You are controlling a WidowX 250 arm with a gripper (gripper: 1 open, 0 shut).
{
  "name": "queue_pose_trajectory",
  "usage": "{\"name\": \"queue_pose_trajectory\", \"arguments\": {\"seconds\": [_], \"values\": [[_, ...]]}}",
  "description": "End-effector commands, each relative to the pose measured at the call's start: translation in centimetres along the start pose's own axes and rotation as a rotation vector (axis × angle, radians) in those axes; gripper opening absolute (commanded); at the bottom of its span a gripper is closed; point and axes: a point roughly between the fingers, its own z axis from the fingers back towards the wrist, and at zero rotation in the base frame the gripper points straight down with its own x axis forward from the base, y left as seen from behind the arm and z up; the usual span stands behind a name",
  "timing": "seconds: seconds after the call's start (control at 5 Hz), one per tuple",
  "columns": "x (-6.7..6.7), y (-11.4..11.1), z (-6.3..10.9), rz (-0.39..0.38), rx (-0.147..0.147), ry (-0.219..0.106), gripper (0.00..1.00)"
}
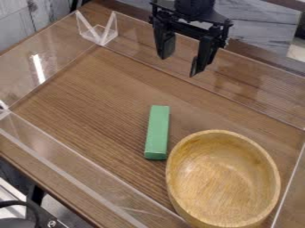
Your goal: Put the green block in the brown bowl
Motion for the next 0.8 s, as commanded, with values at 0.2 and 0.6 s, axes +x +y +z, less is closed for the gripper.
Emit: {"name": "queue_pose_trajectory", "arguments": {"seconds": [0.2, 0.6], "values": [[-6.6, 0.5, -4.5, 0.104, -0.017, 0.021, 1.00], [-7.6, -1.4, -8.5, 0.131, -0.034, -0.055, 1.00]]}}
